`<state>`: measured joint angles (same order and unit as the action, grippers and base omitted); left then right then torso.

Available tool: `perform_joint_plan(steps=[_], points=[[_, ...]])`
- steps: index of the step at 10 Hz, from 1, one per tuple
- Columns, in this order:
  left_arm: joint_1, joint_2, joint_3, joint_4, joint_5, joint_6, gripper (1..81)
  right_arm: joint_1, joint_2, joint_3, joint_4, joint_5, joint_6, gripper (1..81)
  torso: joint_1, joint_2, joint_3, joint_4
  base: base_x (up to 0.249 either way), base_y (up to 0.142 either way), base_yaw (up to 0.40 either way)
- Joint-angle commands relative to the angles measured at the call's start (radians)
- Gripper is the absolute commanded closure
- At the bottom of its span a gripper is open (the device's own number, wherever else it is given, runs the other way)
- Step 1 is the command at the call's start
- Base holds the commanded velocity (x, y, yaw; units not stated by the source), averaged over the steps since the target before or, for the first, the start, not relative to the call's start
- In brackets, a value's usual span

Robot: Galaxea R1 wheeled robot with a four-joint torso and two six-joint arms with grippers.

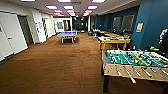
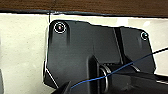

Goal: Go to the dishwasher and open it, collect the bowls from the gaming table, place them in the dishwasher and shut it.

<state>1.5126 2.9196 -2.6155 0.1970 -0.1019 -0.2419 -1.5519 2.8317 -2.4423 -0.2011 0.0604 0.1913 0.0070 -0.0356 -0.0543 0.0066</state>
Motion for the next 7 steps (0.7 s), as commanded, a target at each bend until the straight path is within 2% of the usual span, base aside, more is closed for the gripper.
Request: perform_joint_plan(steps=[1,3,7], points=[[-0.048,-0.011,-0.001,-0.01,0.047,-0.005,1.0,0.045,-0.01,0.005,-0.011,-0.047,-0.003,1.0,0.0,0.0,0.0,0.0,0.0,-0.142,0.0],[-0.047,-0.009,-0.001,-0.008,0.047,-0.004,1.0,0.043,-0.009,-0.001,-0.011,-0.047,-0.003,1.0,0.0,0.0,0.0,0.0,0.0,-0.122,0.0],[-0.047,-0.009,-0.001,-0.008,0.047,-0.004,1.0,0.042,-0.006,-0.004,-0.011,-0.047,-0.003,1.0,0.0,0.0,0.0,0.0,0.0,0.0,0.0]])
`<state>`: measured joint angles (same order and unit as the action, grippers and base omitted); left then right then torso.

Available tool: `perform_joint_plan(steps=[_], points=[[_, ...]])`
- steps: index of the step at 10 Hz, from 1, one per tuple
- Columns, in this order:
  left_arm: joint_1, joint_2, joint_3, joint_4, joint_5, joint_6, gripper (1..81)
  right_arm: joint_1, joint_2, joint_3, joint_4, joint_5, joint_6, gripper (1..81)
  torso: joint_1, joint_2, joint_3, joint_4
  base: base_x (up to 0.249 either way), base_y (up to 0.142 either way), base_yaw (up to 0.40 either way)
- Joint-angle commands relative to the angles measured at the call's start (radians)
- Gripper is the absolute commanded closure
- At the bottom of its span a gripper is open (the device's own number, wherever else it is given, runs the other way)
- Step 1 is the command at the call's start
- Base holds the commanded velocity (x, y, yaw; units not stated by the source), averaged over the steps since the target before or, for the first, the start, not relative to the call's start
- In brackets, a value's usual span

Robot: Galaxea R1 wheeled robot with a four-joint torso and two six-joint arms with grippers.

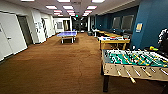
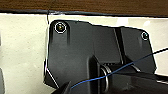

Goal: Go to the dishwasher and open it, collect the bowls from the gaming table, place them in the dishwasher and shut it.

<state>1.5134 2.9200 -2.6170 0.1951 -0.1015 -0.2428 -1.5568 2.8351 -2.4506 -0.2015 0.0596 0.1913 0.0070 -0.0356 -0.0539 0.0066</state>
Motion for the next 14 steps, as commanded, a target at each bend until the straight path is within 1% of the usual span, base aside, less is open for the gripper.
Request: perform_joint_plan(steps=[1,5,12,14], points=[[-0.046,-0.01,0.0,-0.006,0.046,-0.004,1.0,0.046,-0.004,0.001,-0.01,-0.046,-0.003,1.0,0.0,0.0,0.0,0.0,0.0,0.0,0.0],[-0.048,-0.014,0.0,-0.019,0.042,-0.007,1.0,0.053,0.0,0.001,-0.01,-0.049,-0.003,1.0,0.0,0.0,0.0,0.0,0.0,0.0,0.0],[-0.048,-0.017,0.0,-0.019,0.043,-0.006,1.0,0.046,0.009,-0.004,-0.026,-0.049,-0.003,1.0,0.0,0.0,0.0,0.0,0.0,0.0,0.0],[-0.048,-0.017,0.0,-0.019,0.045,-0.006,1.0,0.046,0.011,-0.004,-0.027,-0.049,-0.003,1.0,0.0,0.0,0.0,0.0,0.065,0.0,0.0]])
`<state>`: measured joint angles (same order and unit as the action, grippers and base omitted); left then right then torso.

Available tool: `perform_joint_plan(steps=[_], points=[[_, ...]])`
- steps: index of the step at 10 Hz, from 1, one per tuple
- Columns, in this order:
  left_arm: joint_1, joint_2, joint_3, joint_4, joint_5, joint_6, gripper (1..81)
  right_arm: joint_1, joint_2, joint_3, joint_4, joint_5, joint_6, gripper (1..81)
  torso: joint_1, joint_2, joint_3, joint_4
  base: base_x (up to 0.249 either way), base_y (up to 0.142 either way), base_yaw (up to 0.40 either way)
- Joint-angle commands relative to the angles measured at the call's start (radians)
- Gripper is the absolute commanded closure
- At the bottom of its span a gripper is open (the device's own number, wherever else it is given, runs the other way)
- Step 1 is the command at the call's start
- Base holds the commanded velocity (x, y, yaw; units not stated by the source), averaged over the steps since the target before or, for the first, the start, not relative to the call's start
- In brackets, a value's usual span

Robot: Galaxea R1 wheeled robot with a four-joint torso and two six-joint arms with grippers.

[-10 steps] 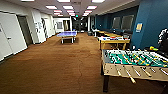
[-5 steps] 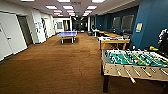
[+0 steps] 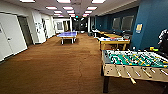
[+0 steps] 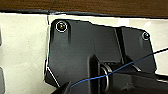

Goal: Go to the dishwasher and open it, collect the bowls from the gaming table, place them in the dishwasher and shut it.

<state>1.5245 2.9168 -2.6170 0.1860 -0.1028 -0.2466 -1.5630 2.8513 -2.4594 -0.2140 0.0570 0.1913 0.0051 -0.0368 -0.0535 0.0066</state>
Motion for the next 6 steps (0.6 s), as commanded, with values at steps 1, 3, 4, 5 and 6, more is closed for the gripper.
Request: perform_joint_plan(steps=[1,3,4,5,6], points=[[-0.057,-0.014,0.0,-0.01,0.046,-0.002,1.0,0.051,-0.004,0.005,-0.019,-0.045,-0.003,1.0,0.0,0.0,0.0,0.0,0.076,0.0,0.0],[-0.056,-0.014,0.0,-0.01,0.046,-0.002,1.0,0.051,-0.004,0.005,-0.024,-0.045,-0.003,1.0,0.0,0.0,0.0,0.0,0.1,0.0,0.0],[-0.057,-0.014,0.0,-0.01,0.046,-0.002,1.0,0.051,-0.004,0.005,-0.025,-0.045,-0.003,1.0,0.0,0.0,0.0,0.0,0.114,0.0,0.0],[-0.057,-0.013,0.0,-0.011,0.046,-0.002,1.0,0.051,-0.004,0.005,-0.025,-0.045,-0.003,1.0,0.0,0.0,0.0,0.0,0.114,0.0,0.0],[-0.056,-0.014,0.0,-0.011,0.046,-0.002,1.0,0.051,-0.002,0.005,-0.027,-0.045,-0.003,1.0,0.001,0.001,0.0,0.0,0.116,0.0,0.0]])
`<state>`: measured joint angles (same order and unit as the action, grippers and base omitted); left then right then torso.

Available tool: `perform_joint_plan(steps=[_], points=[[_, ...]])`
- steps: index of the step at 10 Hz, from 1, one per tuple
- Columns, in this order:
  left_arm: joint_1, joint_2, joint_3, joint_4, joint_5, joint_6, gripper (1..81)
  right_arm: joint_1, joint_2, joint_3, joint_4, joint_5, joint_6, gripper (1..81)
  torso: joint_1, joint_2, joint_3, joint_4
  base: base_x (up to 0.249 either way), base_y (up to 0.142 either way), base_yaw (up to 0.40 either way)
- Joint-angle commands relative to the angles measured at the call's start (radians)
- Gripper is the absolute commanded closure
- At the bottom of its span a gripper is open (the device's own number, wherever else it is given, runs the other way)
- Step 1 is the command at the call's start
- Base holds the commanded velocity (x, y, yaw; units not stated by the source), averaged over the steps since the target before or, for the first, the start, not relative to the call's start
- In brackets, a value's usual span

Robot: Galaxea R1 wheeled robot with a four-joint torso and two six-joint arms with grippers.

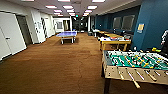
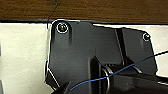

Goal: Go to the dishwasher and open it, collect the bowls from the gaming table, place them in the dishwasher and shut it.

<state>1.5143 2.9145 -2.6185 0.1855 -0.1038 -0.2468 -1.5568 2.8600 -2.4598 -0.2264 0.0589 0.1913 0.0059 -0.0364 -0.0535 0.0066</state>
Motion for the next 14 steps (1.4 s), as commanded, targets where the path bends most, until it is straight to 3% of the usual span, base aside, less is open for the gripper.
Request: perform_joint_plan(steps=[1,14], points=[[-0.045,-0.01,0.002,-0.011,0.047,-0.002,1.0,0.046,-0.011,0.006,-0.014,-0.047,-0.003,1.0,0.0,0.0,0.0,0.0,0.116,0.0,0.0],[-0.042,-0.012,0.002,-0.015,0.046,-0.003,1.0,0.043,-0.008,0.006,-0.016,-0.047,-0.009,1.0,0.0,0.001,0.0,0.0,0.14,0.0,0.0]])
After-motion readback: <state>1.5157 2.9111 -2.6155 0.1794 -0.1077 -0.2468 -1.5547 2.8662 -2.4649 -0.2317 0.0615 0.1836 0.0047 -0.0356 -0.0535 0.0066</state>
